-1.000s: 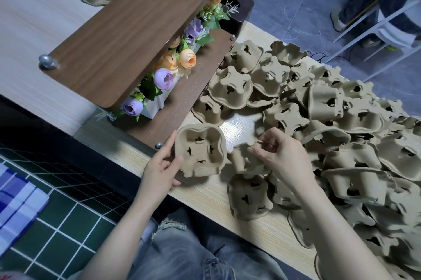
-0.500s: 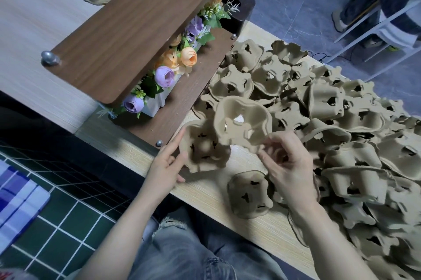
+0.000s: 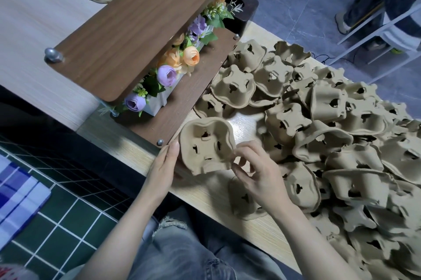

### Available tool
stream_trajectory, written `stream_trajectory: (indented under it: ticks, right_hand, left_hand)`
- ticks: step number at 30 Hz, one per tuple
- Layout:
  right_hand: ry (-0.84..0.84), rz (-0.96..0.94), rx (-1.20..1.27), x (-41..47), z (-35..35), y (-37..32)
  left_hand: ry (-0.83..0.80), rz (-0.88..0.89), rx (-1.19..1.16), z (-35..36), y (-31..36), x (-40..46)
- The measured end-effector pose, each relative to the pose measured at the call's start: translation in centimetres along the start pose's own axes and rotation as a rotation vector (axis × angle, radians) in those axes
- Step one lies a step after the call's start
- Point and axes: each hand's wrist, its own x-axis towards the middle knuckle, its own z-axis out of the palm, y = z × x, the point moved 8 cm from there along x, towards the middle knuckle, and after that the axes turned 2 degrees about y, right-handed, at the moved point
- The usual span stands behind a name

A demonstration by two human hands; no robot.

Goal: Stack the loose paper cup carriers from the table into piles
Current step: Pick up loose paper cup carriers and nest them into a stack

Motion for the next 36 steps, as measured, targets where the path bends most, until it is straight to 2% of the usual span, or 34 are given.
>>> stream_trajectory:
  ticks: [7, 13, 21, 25, 31, 36]
  right_hand:
    - [-0.004, 0.094, 0.022, -0.4, 0.1, 1.9]
    - [-0.004, 0.286, 0.106, -0.1, 1.3, 3.7]
    - [-0.073, 0.362, 0.120, 0.1, 2.4, 4.3]
    - [-0.072, 0.304, 0.076, 1.2, 1.7, 4.2]
    - [0.061, 0.156, -0.050, 8.2, -1.8, 3.6]
    - [0.014, 0.145, -0.330, 14.6, -2.5, 3.6]
  left_hand:
    - [0.015, 0.019, -0.007, 0.4, 0.4, 0.1]
    - [0.015, 0.015, -0.004, 0.4, -0.3, 0.3]
    - [-0.018, 0.041, -0.027, 0.3, -0.5, 0.4]
    - [-0.031, 0.056, -0.009, 0.3, -0.5, 0.4]
    - [-0.037, 0.098, 0.033, 0.2, -0.5, 0.6]
    - [-0.029, 0.099, 0.047, -0.1, -0.7, 0.8]
